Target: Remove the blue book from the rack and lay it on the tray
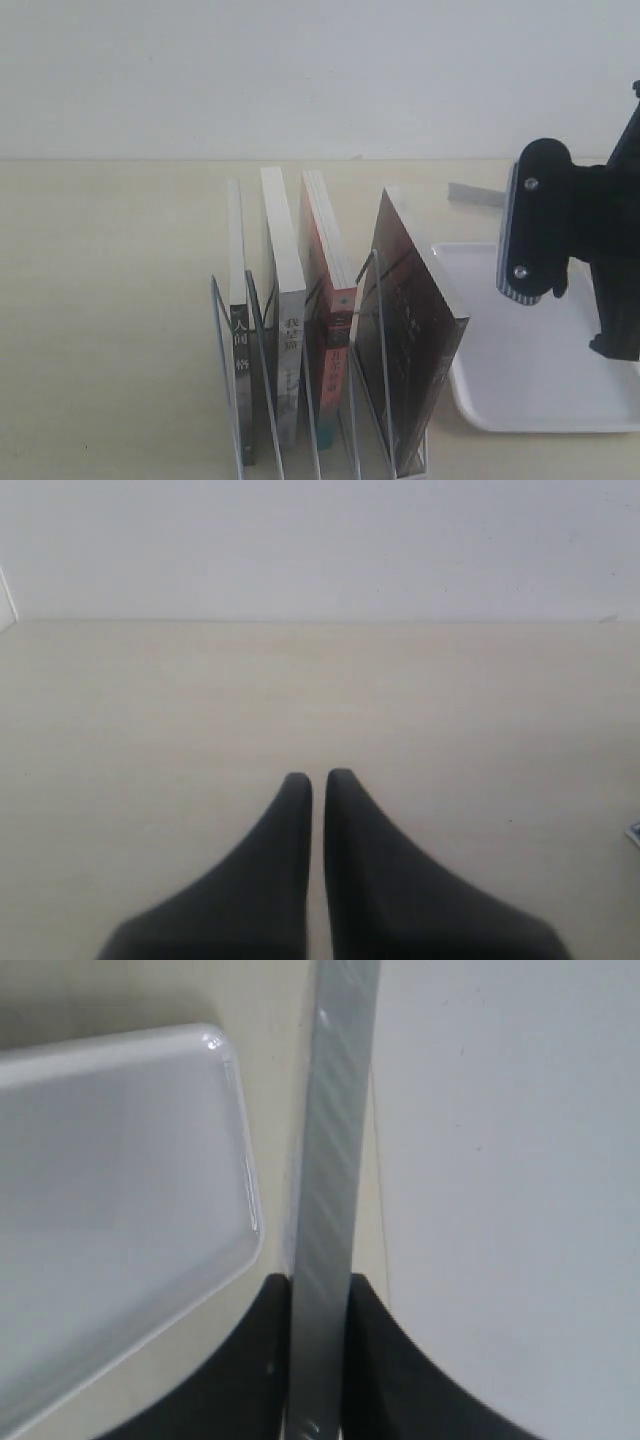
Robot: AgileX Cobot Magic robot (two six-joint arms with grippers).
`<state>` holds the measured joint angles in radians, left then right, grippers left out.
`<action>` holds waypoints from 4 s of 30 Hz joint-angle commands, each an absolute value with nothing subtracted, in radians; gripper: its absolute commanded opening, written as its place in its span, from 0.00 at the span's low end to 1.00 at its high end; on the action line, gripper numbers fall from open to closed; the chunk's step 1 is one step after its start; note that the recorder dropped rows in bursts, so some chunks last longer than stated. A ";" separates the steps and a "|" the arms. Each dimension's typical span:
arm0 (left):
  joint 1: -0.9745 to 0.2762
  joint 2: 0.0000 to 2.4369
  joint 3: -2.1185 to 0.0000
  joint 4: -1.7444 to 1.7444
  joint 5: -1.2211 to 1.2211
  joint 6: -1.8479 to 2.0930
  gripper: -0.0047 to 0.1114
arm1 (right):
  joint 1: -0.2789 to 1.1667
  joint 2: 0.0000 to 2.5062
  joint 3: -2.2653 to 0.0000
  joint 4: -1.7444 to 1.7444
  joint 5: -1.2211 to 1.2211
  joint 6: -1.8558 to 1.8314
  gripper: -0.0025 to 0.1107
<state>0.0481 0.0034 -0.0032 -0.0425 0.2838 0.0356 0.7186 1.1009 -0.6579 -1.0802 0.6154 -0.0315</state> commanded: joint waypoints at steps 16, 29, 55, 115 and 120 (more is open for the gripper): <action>0.048 0.000 0.000 -0.041 0.280 0.033 0.08 | 0.718 1.092 -0.570 -1.209 0.525 0.000 0.02; 0.048 0.000 0.000 -0.041 0.280 0.033 0.08 | 0.718 1.092 -0.570 -1.192 0.549 0.000 0.02; 0.048 0.000 0.000 -0.041 0.280 0.033 0.08 | 0.718 1.092 -0.570 -1.198 0.631 0.019 0.60; 0.048 0.000 0.000 -0.041 0.278 0.033 0.08 | 0.718 0.821 -0.702 -0.316 0.987 0.373 0.02; 0.048 0.000 0.000 -0.041 0.278 0.033 0.08 | 0.718 0.821 -0.698 -0.309 0.976 0.390 0.02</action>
<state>0.0481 0.0034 -0.0032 -0.0425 0.2838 0.0356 0.7186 0.8280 -0.7022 -0.3132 0.9897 0.3778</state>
